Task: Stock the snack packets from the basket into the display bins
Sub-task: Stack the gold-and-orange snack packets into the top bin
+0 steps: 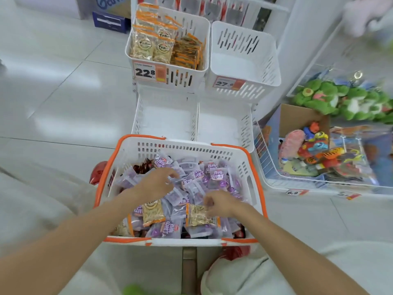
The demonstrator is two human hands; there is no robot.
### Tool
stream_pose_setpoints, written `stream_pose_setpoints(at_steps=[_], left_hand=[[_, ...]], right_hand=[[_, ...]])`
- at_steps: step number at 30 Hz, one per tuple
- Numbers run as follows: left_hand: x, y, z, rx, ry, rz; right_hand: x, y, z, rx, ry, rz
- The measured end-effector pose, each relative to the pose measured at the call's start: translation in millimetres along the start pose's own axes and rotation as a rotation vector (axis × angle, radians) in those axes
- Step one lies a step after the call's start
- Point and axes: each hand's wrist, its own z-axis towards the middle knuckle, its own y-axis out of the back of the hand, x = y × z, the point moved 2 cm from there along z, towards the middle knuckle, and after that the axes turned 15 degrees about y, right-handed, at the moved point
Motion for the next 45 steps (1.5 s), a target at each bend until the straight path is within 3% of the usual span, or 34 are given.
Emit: stream_pose_setpoints(at_steps=[4,7,9,11,13,17,20,23,24,29,34,38,41,45], left_hand=[[-22.6,-33.6,3.9,0.210,-0.079,0.001],[-35.3,-43.6,1.5,0.324,-0.102,-0.100],[-34.0,-39.0,5.6,0.239,-0.054,-0.315],[-21.3,-18.1,10.5,0.091,0.045,-0.580],[3.0,8.2,17.1,0.001,0.176,-0.731],[51.1,43.5,13.1,-0.067,0.421,-0.901],[73.4,52.5,2.0,-0.093,0.437,-0.981],[92.3,54.5,-1.0,-0.160,0.415,-0.895],[95.0,55.5,-3.3,-0.185,0.417,-0.847],[99.7,68.1,-9.1,-0.231,0.374,-0.814],[73.3,64.9,-11.2,-0.008,0.234,-0.913],[90.9,73.4,-9.7,-0.112,0.273,-1.009],[114.1,86.7,-11.6,-0.202,0.347,-1.127],[123.1,89.1,-18.8,-0.204,0.358,-1.177]], right_hand=[[-6.0,4.4,2.9,-0.323,-0.055,0.373],[6.9,29.7,8.0,-0.563,-0.108,0.883],[21.2,47.0,10.4,-0.573,-0.053,1.264],[31.9,57.3,15.3,-0.533,0.009,1.437],[41.4,52.9,25.2,-0.452,0.018,1.223],[64.1,9.8,66.0,-0.178,0.107,0.498],[84.2,-26.1,99.5,-0.048,0.174,0.198],[88.5,-49.6,119.4,0.005,0.220,-0.234],[86.4,-51.5,123.3,-0.017,0.229,-0.220],[99.2,23.0,125.5,-0.360,0.196,0.545],[146.1,64.8,123.3,-0.464,0.325,0.807],[158.9,52.6,131.1,-0.534,0.261,0.768],[158.7,28.6,139.1,-0.392,0.108,0.631],[175.6,-29.6,140.3,0.171,0.203,0.356]])
